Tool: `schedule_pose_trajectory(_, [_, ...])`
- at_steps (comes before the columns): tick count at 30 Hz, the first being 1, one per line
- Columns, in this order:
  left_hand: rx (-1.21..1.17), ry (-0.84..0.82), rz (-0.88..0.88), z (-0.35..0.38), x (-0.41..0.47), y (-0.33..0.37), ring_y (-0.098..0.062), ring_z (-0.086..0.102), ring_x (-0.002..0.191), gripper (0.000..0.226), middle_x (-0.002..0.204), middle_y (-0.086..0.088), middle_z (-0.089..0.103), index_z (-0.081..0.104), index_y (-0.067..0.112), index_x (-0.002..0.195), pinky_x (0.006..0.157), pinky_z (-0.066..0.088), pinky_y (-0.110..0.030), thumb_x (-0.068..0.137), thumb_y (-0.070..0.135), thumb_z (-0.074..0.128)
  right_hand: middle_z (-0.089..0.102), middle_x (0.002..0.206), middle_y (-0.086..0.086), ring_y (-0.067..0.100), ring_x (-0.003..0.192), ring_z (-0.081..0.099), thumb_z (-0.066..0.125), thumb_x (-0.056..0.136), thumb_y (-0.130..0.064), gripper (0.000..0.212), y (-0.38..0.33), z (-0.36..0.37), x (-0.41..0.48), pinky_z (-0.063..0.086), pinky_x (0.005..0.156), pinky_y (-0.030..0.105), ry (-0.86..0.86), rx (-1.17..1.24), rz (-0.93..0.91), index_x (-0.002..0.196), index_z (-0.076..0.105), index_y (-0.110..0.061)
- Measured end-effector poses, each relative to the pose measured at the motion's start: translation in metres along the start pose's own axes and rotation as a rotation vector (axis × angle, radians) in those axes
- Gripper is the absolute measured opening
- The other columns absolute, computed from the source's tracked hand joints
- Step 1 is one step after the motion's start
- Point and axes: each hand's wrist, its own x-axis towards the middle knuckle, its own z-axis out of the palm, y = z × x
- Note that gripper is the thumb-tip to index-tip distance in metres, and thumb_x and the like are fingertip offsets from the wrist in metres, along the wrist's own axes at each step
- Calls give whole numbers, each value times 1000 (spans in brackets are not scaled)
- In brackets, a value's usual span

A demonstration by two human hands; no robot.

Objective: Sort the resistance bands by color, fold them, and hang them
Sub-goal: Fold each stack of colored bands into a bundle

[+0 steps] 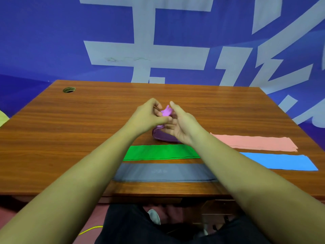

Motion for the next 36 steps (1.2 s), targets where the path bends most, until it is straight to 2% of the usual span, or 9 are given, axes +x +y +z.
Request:
schedule_pose_trajectory(7, [-378,-105,26,13,-1,-6,-10,64,76,34,100,-14,69,48,12,94,71,52,-18,79,-1,75,66,115,28,31,90,68,60,89,4,35,-6,-28,-2,62,68,42,113,39,40,123,57,10])
schedule_pose_trajectory(10, [-182,-132,123,15,6,-21,-8,57,100,55,117,-2,60,49,17,113,87,45,-19,72,18,85,66,99,28,31,83,68,58,89,8,20,-12,-30,-7,62,63,44,128,25,42,109,58,10])
schedule_pose_trajectory(13, [31,-357,95,21,13,-39,-7,44,130,94,141,8,44,31,22,143,107,34,-22,68,30,88,65,89,25,30,80,68,58,89,8,17,-19,-35,-10,62,62,44,117,26,39,106,57,9])
schedule_pose_trajectory(16, [-4,-414,22,30,15,-53,-14,58,118,87,133,7,55,37,32,137,102,47,-43,63,40,84,66,91,25,29,80,68,60,88,8,21,-26,-37,-12,61,58,40,127,32,19,109,56,10])
schedule_pose_trajectory(20, [-80,-395,6,33,17,-57,-18,63,105,57,116,-2,64,49,29,119,96,50,-48,69,27,77,65,91,25,29,78,68,60,88,8,14,-33,-47,-12,60,55,38,185,-4,-5,102,56,9])
schedule_pose_trajectory(25, [-216,-478,-5,35,23,-62,-11,61,96,47,117,-10,65,43,18,114,86,52,-29,82,-2,71,64,91,23,28,80,67,60,88,8,10,-32,-61,-7,62,60,41,244,-54,3,96,56,4])
schedule_pose_trajectory(30, [-148,-348,14,30,28,-68,-10,58,89,45,107,0,61,49,30,111,77,53,-34,77,19,77,64,96,21,27,87,68,63,87,4,9,-26,-66,4,62,60,38,306,-216,14,95,57,4])
schedule_pose_trajectory(33, [-43,-328,67,27,26,-67,-5,54,87,44,104,11,55,48,31,112,72,47,-17,80,20,75,64,101,24,29,90,68,63,88,2,14,-17,-66,9,61,59,36,338,-308,12,100,59,6])
schedule_pose_trajectory(36, [96,-347,103,23,25,-72,-6,50,93,50,111,8,51,45,30,120,77,42,-20,79,23,74,63,94,21,27,80,67,64,86,3,10,-5,-63,13,61,53,34,405,-401,-14,95,59,2])
